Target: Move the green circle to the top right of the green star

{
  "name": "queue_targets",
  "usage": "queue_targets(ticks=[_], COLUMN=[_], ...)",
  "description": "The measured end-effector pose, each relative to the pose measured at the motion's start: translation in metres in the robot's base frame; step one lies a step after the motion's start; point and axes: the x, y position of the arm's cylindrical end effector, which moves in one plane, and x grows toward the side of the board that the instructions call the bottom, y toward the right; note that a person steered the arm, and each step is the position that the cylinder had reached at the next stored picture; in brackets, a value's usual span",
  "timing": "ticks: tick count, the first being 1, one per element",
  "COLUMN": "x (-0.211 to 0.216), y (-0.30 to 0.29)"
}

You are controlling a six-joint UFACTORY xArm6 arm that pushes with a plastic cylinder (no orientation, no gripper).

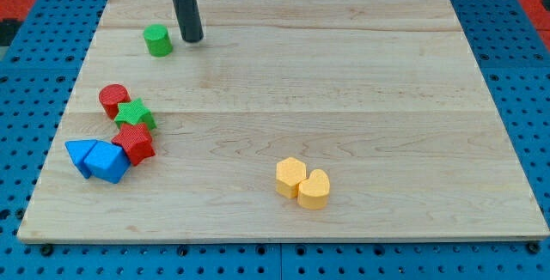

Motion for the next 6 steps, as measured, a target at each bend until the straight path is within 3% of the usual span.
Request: queue_targets(ticks=[1, 3, 4, 6], x=[-0.006, 0.119, 0.148, 0.165], y=[-0.047, -0.052, -0.052, -0.058])
